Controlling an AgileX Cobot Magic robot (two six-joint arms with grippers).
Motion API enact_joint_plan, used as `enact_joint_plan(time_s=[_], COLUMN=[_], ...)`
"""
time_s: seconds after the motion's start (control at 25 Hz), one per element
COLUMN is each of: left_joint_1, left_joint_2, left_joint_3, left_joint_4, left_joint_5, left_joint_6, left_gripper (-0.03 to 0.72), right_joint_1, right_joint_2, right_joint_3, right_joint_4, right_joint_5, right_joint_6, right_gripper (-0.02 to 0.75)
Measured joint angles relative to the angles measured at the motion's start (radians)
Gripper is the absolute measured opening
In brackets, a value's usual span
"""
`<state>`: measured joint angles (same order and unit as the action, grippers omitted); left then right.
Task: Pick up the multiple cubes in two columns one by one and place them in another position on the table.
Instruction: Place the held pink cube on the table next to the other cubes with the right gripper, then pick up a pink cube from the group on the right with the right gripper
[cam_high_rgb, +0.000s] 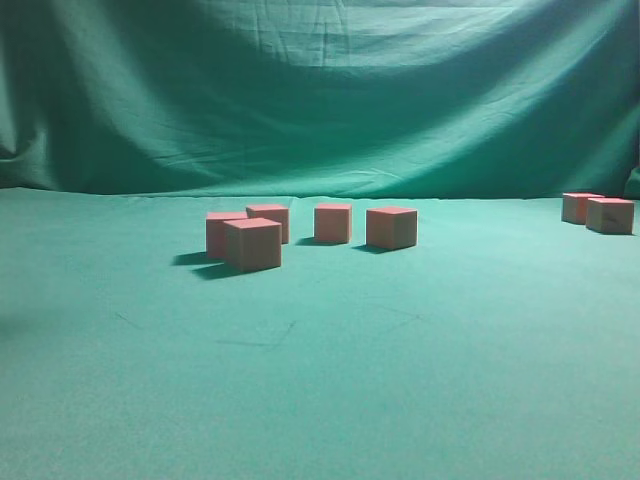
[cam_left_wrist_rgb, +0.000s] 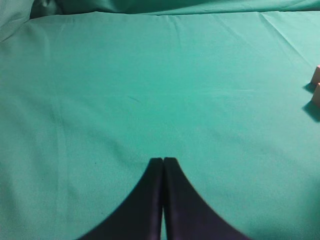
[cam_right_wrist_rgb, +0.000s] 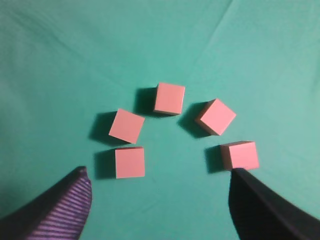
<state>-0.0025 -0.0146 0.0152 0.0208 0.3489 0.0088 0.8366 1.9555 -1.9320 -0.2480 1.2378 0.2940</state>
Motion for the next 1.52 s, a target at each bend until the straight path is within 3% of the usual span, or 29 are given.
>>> enact_joint_plan(time_s=[0.2,0.44,0.56,0.76,1.08,1.24,1.52], left_joint_1=[0.0,0.0,0.0,0.0,0.0,0.0,0.0], left_joint_2=[0.0,0.0,0.0,0.0,0.0,0.0,0.0], left_joint_3=[0.0,0.0,0.0,0.0,0.0,0.0,0.0], left_joint_4=[0.0,0.0,0.0,0.0,0.0,0.0,0.0], left_joint_5=[0.0,0.0,0.0,0.0,0.0,0.0,0.0], left_joint_6=[0.0,0.0,0.0,0.0,0.0,0.0,0.0], left_gripper=[0.0,0.0,0.0,0.0,0.0,0.0,0.0], right_joint_1=[0.0,-0.036,-0.123,-0.368,-0.721,-0.829,-0.934], right_joint_2=[-0.164,-0.391,-0.491,-0.597,-0.556,-0.442,-0.196], right_joint_3=[0.085,0.323,0.453,0.619,0.639,0.635,0.522], right_joint_4=[-0.07,-0.202,-0.207,-0.211,-0.19,-0.127,-0.006], right_joint_5=[0.002,0.006,0.006,0.007,-0.023,-0.057,-0.101], right_joint_6=[-0.019,0.073,0.101,0.11,0.002,-0.092,-0.168], right_gripper=[0.504,0.504,0.504,0.504,0.504,0.504,0.504])
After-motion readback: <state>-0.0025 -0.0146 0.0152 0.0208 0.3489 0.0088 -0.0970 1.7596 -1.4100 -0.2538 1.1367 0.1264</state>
